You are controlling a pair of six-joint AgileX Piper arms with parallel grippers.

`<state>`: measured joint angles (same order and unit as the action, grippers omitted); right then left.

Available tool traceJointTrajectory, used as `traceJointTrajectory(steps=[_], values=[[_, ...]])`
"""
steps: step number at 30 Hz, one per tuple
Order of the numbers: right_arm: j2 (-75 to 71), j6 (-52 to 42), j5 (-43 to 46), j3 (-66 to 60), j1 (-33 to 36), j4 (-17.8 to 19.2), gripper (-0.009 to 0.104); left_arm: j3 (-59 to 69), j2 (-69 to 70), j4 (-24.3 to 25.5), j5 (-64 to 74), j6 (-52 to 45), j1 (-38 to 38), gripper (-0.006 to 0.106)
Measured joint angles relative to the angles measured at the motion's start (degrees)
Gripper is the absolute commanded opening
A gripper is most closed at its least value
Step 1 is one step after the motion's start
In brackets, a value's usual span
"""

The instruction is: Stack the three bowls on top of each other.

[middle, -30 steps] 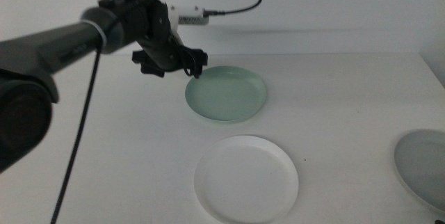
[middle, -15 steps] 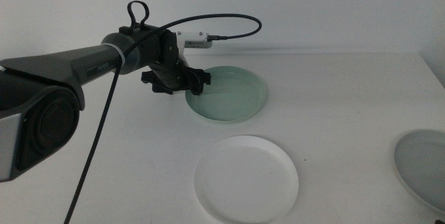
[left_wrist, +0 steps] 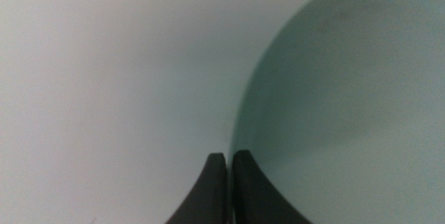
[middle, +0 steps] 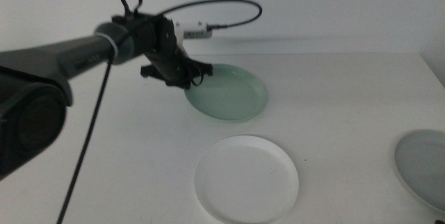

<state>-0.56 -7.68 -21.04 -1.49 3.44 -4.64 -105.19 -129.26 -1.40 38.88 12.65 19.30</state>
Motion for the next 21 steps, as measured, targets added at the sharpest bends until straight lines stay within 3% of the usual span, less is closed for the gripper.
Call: traceJointTrajectory(steps=[7, 21], values=[[0.0, 0.0, 0.0, 0.0, 0.0, 0.0, 0.07, 4.5, 13.7, 3.9, 3.1, -1.1, 3.6, -0.005], [0.0, 0.0, 0.0, 0.0, 0.0, 0.0, 0.07, 36.6, 35.6, 4.2, -3.3, 4.9, 11.1, -0.005]])
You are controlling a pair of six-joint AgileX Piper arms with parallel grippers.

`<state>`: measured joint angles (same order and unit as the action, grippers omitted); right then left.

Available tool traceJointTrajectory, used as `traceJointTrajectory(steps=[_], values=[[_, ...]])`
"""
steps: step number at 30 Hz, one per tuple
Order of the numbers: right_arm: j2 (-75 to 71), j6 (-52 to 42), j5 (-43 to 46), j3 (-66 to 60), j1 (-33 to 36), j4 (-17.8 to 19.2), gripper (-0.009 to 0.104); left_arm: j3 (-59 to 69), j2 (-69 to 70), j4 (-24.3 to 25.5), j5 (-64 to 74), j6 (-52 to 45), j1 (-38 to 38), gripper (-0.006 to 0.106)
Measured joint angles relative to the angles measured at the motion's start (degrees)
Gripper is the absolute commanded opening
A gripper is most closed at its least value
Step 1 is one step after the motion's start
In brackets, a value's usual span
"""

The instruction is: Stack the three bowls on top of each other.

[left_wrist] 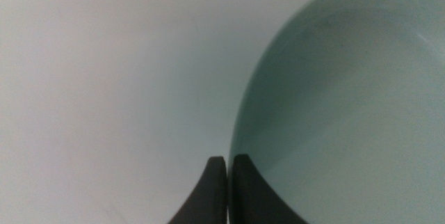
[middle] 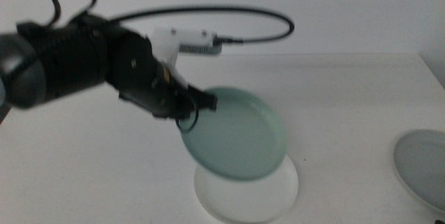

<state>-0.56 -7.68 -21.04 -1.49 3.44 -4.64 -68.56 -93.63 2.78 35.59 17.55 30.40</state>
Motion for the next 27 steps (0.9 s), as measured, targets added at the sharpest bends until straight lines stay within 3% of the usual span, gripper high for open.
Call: traceJointTrajectory(steps=[7, 18, 24, 27], values=[[0.0, 0.0, 0.0, 0.0, 0.0, 0.0, 0.07, 8.7, -0.4, -1.6, -7.6, 2.3, 1.7, -0.005], [0.0, 0.0, 0.0, 0.0, 0.0, 0.0, 0.07, 9.4, -4.4, -5.5, -10.4, 2.4, 1.9, -0.003], [0.0, 0.0, 0.0, 0.0, 0.0, 0.0, 0.07, 9.4, -5.1, -5.9, -8.8, 2.4, 1.9, 0.014], [0.0, 0.0, 0.0, 0.0, 0.0, 0.0, 0.07, 9.4, -5.1, -5.9, -8.4, 2.2, 1.9, 0.033]])
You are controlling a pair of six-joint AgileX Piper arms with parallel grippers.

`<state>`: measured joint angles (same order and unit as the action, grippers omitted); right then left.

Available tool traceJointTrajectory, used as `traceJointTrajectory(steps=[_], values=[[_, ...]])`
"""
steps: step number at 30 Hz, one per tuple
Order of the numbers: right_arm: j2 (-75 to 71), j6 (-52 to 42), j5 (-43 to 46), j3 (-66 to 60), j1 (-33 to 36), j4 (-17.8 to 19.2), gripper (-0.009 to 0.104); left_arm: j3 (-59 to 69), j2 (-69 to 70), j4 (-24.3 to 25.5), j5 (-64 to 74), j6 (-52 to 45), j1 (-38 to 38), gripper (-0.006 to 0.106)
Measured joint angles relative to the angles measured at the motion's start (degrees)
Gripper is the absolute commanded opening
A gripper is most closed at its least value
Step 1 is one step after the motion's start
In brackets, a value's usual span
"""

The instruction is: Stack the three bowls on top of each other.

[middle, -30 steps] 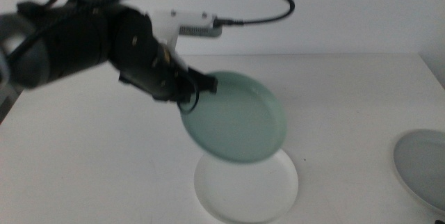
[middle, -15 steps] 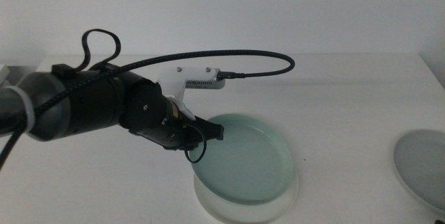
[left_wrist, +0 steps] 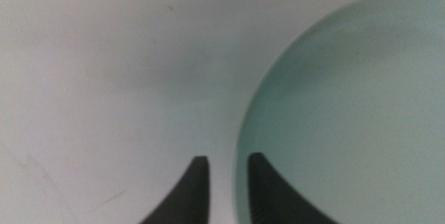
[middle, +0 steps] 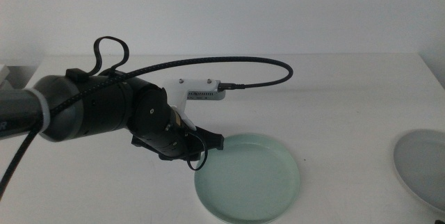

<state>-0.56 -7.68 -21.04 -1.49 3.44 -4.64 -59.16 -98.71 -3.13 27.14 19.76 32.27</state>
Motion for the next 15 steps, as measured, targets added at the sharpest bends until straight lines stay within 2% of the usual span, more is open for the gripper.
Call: traceJointTrajectory(steps=[3, 6, 10, 15], values=[[0.0, 0.0, 0.0, 0.0, 0.0, 0.0, 0.07, 0.0, 0.1, -0.1, 0.5, -1.7, 0.0, 0.058], [0.0, 0.0, 0.0, 0.0, 0.0, 0.0, 0.07, 0.0, 1.7, -0.4, 1.8, -5.9, 0.0, 0.089], [0.0, 0.0, 0.0, 0.0, 0.0, 0.0, 0.07, 0.0, 9.4, -2.1, 3.1, -17.5, -0.3, 0.09], [0.0, 0.0, 0.0, 0.0, 0.0, 0.0, 0.07, 0.0, 23.8, -10.0, 6.4, -33.6, -2.8, 0.09]])
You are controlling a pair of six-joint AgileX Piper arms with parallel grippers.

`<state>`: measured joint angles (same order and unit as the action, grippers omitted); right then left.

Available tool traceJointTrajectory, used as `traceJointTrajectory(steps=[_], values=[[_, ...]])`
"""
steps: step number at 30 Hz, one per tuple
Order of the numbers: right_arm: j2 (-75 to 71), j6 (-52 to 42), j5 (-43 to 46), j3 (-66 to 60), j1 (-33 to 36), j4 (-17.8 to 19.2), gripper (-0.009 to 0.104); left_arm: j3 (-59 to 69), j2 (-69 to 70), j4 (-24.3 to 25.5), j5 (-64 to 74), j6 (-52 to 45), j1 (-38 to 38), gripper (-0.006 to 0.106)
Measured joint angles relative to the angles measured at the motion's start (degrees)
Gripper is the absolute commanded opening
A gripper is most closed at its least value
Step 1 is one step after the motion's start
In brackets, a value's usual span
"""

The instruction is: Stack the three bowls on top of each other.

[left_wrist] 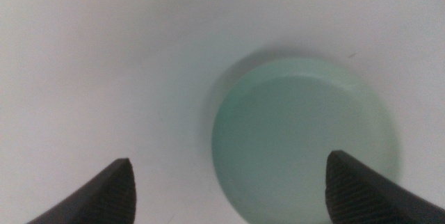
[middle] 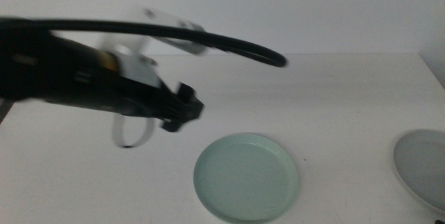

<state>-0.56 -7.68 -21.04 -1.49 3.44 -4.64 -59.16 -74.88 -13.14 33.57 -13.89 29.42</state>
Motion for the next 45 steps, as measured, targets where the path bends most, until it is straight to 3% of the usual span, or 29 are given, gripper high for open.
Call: traceJointTrajectory(steps=[6, 15, 31, 37, 45], values=[[0.0, 0.0, 0.0, 0.0, 0.0, 0.0, 0.07, 0.0, 15.6, -4.7, 11.4, -9.4, -2.2, 0.09], [0.0, 0.0, 0.0, 0.0, 0.0, 0.0, 0.07, 0.0, 31.2, -8.2, 22.1, -10.5, -2.3, 0.09], [0.0, 0.0, -1.9, 0.7, 0.0, -0.3, 0.07, 0.0, 35.8, -8.3, 23.0, -10.6, -2.3, 0.09], [4.4, 0.0, -7.8, 13.7, 0.0, -0.1, 0.07, 0.0, 35.8, -8.3, 23.0, -10.6, -2.3, 0.09], [22.8, 0.0, -20.2, 35.2, 0.0, -2.6, 0.07, 0.0, 35.8, -8.3, 23.0, -10.6, -2.3, 0.09]])
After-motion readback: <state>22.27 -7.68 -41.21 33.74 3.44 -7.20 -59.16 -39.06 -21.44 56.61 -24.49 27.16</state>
